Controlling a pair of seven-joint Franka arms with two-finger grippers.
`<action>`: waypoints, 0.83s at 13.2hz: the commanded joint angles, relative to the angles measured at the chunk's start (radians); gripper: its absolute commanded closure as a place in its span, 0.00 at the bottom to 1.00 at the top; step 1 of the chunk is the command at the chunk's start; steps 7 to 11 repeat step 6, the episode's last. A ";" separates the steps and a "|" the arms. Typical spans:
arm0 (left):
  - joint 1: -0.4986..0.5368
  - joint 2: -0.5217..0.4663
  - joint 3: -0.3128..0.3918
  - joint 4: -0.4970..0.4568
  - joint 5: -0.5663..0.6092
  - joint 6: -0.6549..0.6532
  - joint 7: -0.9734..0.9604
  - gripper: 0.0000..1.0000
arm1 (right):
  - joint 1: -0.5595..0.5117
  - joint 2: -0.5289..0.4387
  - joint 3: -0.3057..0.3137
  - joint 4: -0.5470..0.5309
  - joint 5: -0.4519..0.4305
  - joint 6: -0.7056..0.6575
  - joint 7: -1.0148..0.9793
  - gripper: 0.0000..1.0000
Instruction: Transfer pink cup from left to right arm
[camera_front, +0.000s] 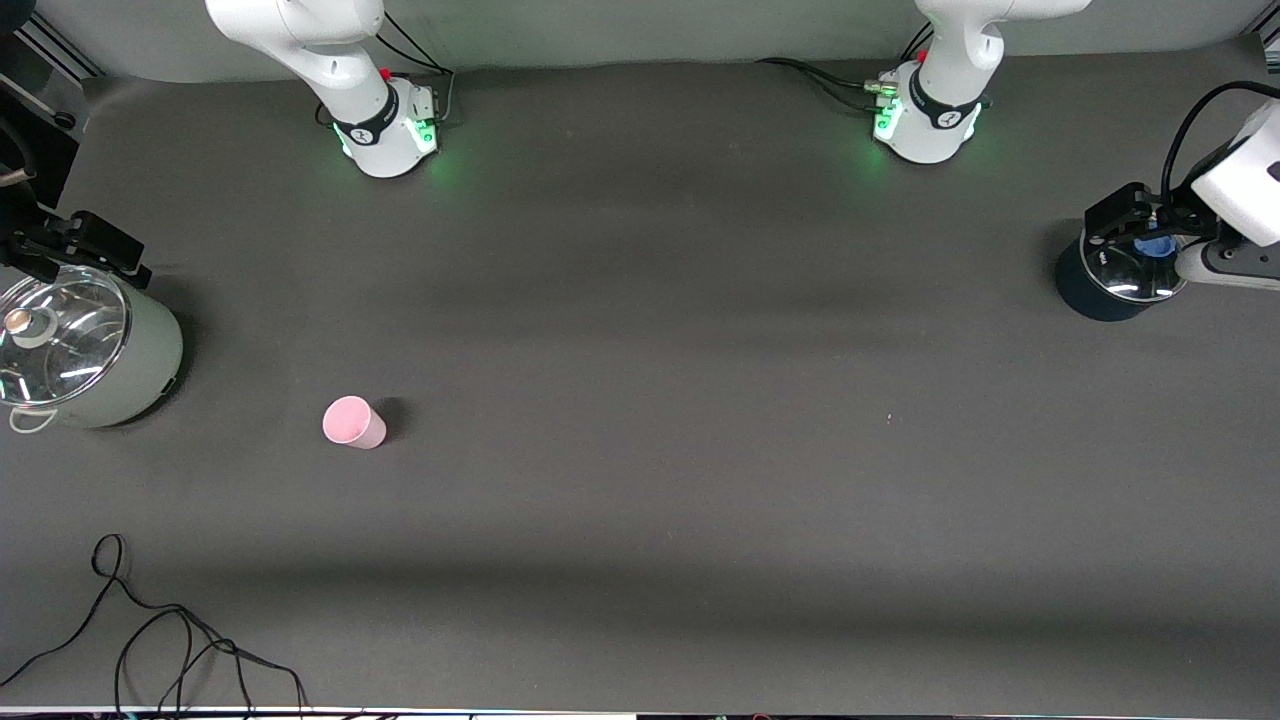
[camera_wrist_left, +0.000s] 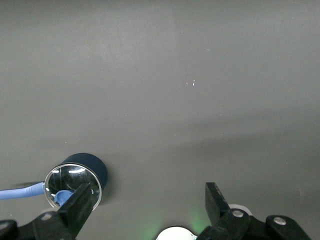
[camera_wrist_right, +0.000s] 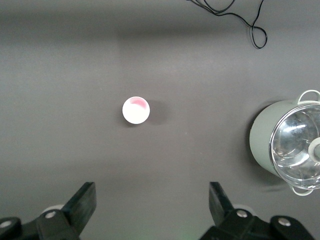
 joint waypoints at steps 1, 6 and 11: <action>0.012 -0.018 -0.011 -0.019 -0.026 0.020 0.006 0.00 | -0.008 -0.004 0.007 0.004 0.000 -0.014 -0.023 0.00; 0.014 -0.009 -0.010 -0.018 -0.034 0.021 0.008 0.00 | -0.008 -0.004 0.007 0.003 0.003 -0.014 -0.024 0.00; 0.014 -0.009 -0.010 -0.018 -0.034 0.021 0.008 0.00 | -0.008 -0.004 0.007 0.003 0.003 -0.014 -0.024 0.00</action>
